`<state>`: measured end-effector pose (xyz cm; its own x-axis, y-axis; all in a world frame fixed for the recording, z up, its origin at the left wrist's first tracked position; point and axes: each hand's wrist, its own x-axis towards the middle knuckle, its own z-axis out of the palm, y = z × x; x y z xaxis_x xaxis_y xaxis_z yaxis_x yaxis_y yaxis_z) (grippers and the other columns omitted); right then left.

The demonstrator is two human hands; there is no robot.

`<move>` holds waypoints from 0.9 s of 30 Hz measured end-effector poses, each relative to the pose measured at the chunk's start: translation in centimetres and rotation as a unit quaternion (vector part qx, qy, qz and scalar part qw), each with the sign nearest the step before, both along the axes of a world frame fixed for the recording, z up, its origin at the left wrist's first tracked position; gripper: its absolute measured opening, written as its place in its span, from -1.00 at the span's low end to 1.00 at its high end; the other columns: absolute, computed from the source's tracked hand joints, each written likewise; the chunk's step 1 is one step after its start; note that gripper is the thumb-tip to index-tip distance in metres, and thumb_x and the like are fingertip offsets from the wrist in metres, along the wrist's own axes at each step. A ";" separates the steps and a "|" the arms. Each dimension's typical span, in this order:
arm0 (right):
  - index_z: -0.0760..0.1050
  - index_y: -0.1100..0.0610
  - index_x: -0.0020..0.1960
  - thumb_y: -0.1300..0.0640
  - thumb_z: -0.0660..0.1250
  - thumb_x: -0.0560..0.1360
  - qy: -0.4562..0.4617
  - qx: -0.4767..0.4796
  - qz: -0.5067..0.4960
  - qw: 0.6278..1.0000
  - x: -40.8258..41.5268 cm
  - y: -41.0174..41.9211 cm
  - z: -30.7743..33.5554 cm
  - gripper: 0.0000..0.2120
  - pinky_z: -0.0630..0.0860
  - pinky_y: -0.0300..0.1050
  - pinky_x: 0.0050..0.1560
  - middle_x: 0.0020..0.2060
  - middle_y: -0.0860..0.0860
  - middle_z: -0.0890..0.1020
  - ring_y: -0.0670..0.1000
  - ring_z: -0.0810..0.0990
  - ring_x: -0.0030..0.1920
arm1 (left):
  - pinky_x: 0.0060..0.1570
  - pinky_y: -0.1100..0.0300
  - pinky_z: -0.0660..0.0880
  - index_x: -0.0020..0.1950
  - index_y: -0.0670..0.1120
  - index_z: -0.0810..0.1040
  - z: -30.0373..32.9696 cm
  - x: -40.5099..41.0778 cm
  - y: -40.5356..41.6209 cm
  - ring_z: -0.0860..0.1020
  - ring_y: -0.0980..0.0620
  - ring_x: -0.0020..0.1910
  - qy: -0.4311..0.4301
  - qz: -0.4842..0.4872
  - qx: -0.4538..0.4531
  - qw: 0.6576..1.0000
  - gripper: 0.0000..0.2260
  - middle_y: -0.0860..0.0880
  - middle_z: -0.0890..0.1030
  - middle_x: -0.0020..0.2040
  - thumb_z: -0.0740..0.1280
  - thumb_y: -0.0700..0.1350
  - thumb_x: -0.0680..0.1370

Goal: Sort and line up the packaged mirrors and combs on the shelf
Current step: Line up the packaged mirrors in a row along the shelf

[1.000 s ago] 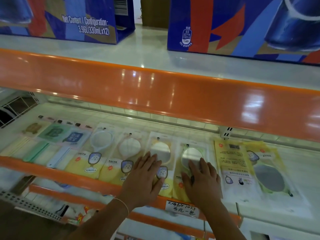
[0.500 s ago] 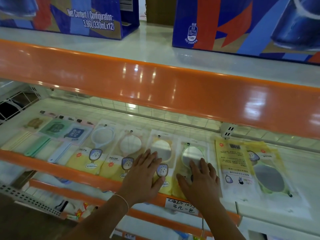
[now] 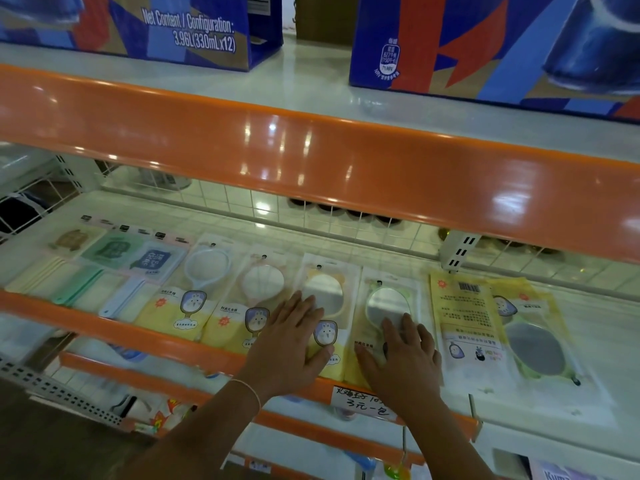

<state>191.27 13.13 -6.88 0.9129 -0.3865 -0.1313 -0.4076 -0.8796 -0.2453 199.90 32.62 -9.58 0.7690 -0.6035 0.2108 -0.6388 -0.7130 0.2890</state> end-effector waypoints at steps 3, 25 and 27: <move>0.11 -0.14 0.51 -0.40 0.06 0.48 0.008 0.003 0.021 1.000 -0.3 -0.3 0.0 -0.32 0.04 0.13 0.47 0.55 0.01 0.00 0.17 -0.06 0.53 | 0.49 0.07 -0.09 0.51 -0.03 0.24 0.0 0.0 0.0 -0.06 0.01 0.55 -0.002 0.001 0.005 1.000 -0.38 -0.01 0.14 0.55 0.08 0.28 0.54; 0.62 0.08 -0.15 0.05 0.29 0.42 -0.332 0.119 -0.050 0.934 -1.8 -2.6 -0.2 -0.84 0.52 -0.07 -0.05 -0.24 -0.07 0.66 -0.09 0.55 -0.22 | 0.44 -0.11 0.18 0.28 -0.08 0.52 1.2 -0.6 -1.1 0.29 -0.05 0.44 -0.025 0.007 -0.074 0.997 -0.55 -0.05 0.48 0.33 0.12 0.17 0.57; 0.64 0.12 -0.03 -0.03 0.28 0.42 -0.330 0.098 -0.100 0.933 -2.1 -4.6 -0.2 -0.71 0.54 0.01 0.00 -0.13 0.03 0.69 0.05 0.61 -0.12 | 0.44 -0.11 0.19 0.28 -0.09 0.52 2.0 -1.2 -2.7 0.30 -0.06 0.43 -0.025 -0.003 -0.084 0.996 -0.55 -0.06 0.48 0.33 0.10 0.15 0.58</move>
